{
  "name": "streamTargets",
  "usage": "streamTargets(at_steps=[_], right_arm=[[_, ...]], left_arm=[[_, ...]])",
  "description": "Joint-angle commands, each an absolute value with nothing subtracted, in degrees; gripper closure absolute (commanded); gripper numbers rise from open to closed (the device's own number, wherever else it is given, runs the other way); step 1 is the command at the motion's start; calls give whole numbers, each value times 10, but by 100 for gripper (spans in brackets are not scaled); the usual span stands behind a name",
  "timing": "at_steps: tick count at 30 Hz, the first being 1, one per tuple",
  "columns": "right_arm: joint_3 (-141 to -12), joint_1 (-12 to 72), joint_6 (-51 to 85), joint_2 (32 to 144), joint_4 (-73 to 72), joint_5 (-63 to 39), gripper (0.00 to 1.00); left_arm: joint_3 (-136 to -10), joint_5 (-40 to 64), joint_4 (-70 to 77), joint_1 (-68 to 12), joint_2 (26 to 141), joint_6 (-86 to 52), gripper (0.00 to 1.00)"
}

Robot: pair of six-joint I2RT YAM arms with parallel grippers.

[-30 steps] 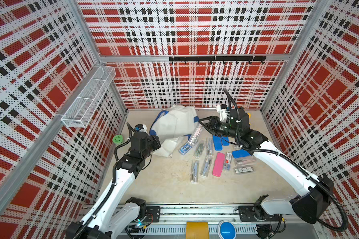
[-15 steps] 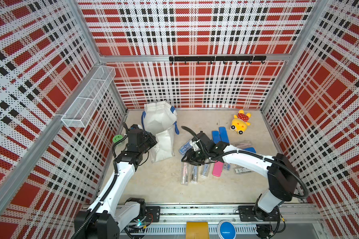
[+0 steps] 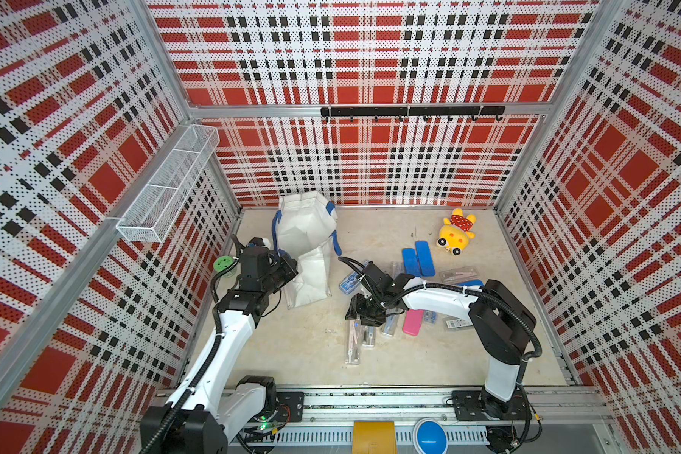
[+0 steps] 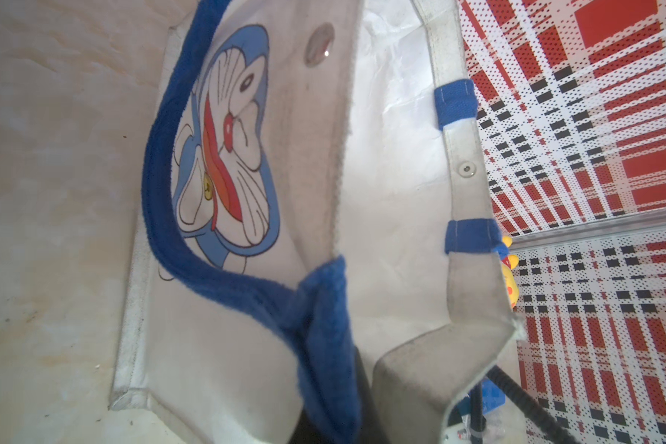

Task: Take out the compass set from the canvas bag
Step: Place the compass set at the center of the board, then pick up the canvas bag from the center of the board.

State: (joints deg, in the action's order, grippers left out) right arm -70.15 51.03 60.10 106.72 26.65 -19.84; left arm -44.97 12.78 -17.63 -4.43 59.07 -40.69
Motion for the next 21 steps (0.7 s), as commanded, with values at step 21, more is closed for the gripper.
streamTargets(at_steps=[21], right_arm=[[-832,348,474,927,259,-217,26]], left_arm=[[-614,133,-307,-164,645,-226,100]])
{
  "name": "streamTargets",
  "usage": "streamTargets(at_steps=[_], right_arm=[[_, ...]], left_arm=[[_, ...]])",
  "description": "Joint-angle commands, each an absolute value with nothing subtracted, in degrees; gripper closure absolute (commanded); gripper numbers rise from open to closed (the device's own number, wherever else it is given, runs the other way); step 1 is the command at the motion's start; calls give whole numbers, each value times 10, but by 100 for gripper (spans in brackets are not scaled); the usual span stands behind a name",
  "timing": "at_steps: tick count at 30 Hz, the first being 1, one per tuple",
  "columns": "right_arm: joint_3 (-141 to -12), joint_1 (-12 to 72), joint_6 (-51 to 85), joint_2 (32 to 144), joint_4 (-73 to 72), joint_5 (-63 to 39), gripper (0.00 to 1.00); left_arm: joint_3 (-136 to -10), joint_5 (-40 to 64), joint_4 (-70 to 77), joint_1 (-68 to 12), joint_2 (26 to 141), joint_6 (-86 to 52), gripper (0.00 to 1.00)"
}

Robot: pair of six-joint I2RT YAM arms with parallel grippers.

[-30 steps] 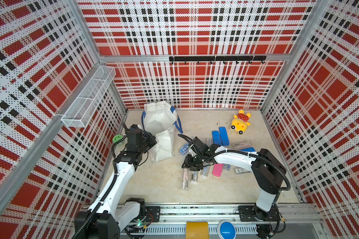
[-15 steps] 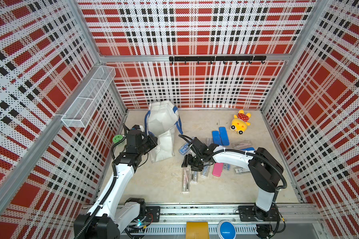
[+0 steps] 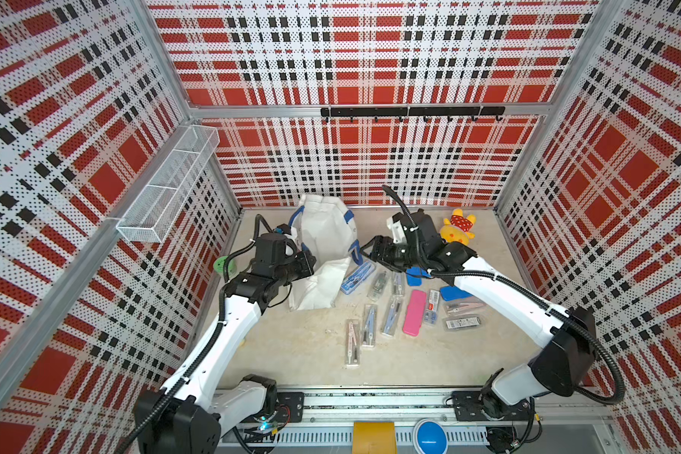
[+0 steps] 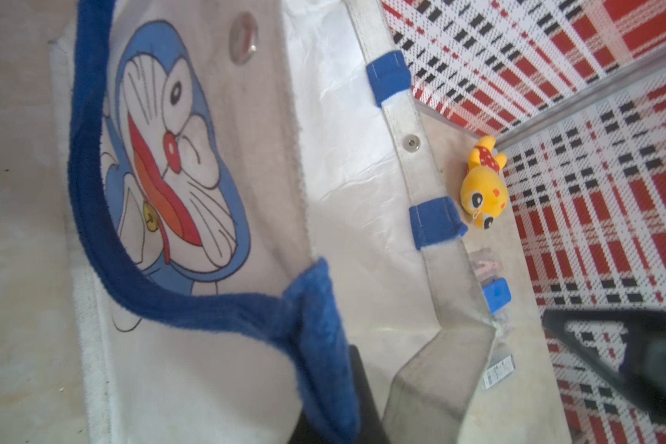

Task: Take out the compass set from the canvas bag
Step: Pick up the canvas bag from the center of the board.

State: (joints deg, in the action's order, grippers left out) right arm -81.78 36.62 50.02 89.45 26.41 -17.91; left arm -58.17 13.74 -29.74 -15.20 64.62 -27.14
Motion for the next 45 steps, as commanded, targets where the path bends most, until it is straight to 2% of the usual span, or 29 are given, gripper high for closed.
streamTargets(at_steps=[1,5,9,16,23,34,38,42,44,45], right_arm=[[-844,339,474,942,257,-228,27],[-896,319,468,998,266,-250,29],[-922,308,464,1025,312,-208,32],[-867,296,483,970,297,-181,41],[-794,281,469,896,293,-198,41],[-737,275,499,957,197,-259,47],[-728,275,506,978,171,-272,58],[-723,276,519,988,131,-296,90],[-712,282,528,978,87,-307,100],[-706,287,529,970,65,-310,100]], left_arm=[[-621,130,-317,-168,645,-220,100],[-628,125,-341,-170,638,-207,100],[-621,116,-354,-170,621,-205,100],[-611,104,-365,-187,608,-204,100],[-606,102,-366,-197,601,-200,100],[-606,99,-380,-197,592,-203,100],[-606,101,-382,-198,592,-206,100],[-611,91,-385,-204,597,-208,100],[-625,72,-389,-209,604,-204,100],[-634,57,-390,-213,609,-202,100]])
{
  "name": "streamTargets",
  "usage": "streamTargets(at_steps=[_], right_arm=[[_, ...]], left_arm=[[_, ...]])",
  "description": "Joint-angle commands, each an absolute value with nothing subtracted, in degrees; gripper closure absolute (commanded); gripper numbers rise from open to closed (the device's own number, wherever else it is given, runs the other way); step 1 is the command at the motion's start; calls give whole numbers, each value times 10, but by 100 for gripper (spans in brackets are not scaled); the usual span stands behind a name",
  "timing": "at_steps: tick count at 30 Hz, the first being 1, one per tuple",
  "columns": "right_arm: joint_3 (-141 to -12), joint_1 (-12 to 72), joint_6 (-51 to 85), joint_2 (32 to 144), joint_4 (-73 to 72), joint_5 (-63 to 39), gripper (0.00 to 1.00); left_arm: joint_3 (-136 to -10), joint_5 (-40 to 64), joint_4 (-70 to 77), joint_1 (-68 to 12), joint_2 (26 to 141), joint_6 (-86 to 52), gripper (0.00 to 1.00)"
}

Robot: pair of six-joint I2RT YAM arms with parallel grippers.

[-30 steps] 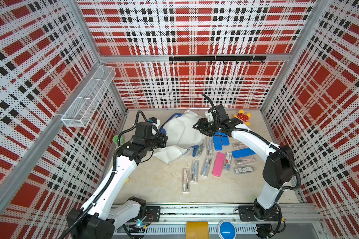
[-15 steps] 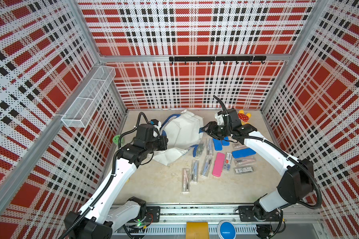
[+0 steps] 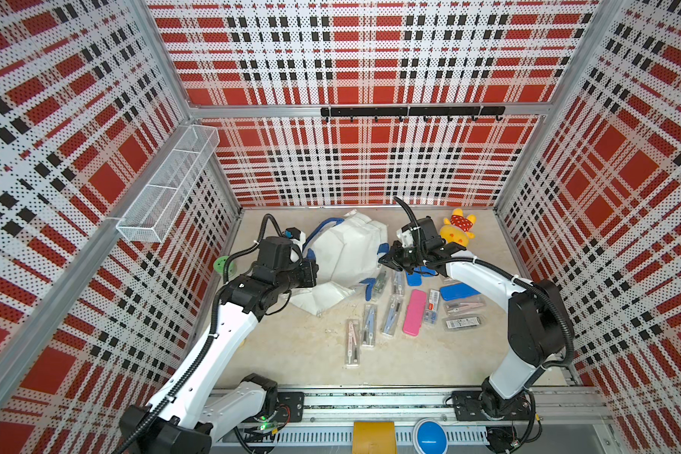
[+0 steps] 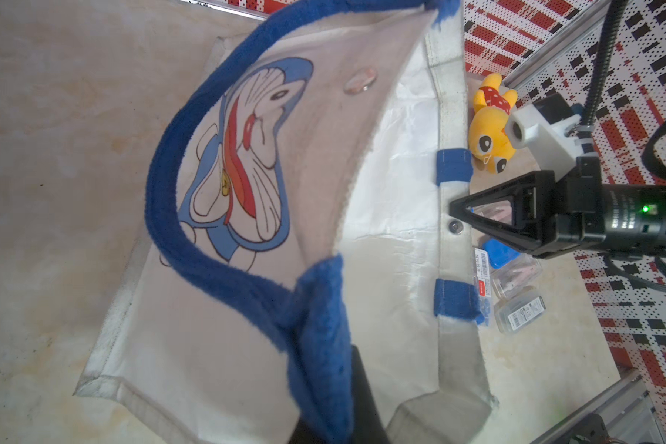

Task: Take out the compass set from the canvas bag
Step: Pick up the canvas bag from the center of the board.

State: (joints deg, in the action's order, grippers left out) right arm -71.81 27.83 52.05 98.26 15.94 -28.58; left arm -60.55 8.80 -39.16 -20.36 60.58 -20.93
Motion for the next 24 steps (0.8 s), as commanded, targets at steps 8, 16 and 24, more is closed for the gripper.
streamTargets(at_steps=[8,16,24], right_arm=[[-719,385,408,899,86,-231,100],[-728,463,325,857,164,-98,100],[-712,462,297,840,174,-57,100]], left_arm=[[-724,-194,-355,-275,653,-113,100],[-629,-311,-107,-282,593,-56,100],[-575,-188,-41,-210,560,-144,100]])
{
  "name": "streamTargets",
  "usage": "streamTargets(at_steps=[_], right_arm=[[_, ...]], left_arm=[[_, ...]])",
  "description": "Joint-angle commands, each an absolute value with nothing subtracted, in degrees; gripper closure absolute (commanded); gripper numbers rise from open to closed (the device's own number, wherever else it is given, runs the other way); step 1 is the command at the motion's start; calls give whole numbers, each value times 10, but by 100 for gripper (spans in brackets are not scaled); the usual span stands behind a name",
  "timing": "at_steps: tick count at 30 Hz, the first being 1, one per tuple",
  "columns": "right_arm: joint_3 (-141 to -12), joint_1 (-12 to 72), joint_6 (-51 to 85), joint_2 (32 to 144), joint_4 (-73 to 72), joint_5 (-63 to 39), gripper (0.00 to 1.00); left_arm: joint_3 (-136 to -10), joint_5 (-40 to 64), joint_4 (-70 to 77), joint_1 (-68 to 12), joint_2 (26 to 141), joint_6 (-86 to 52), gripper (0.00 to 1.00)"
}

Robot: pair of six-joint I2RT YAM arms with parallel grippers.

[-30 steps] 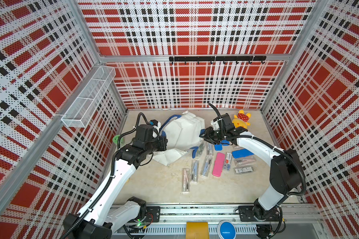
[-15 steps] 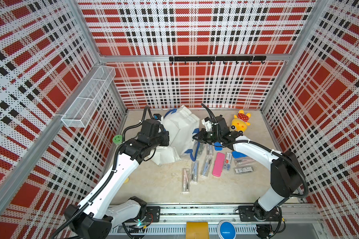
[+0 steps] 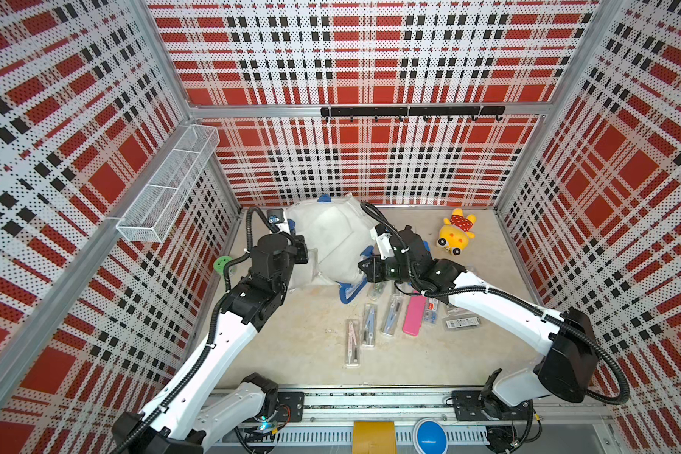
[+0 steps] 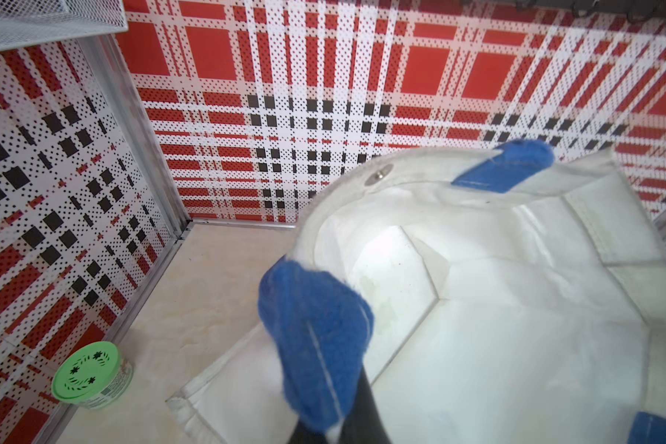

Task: Take out the compass set from the canvas bag
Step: Pick up the canvas bag from the center of the board, then place the canvas bag at the center of the board.

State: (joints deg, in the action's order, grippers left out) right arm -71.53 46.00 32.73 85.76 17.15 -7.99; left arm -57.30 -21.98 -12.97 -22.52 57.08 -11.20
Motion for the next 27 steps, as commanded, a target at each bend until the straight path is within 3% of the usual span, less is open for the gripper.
streamTargets(at_steps=[1,6,17,23,25,27], right_arm=[[-716,460,295,843,175,-56,100],[-750,418,319,882,159,-113,100],[-916,308,537,1074,38,-359,100],[-973,303,555,1112,70,-353,100],[-982,298,557,1119,82,-355,96],[-971,290,559,1111,84,-348,87]], left_arm=[[-576,-168,-41,-206,562,-147,100],[-604,-41,-75,-178,611,-212,100],[-764,73,-278,-138,821,-293,100],[-823,103,-318,-138,907,-298,100],[-830,101,-323,-138,918,-296,98],[-837,105,-321,-137,924,-295,89]])
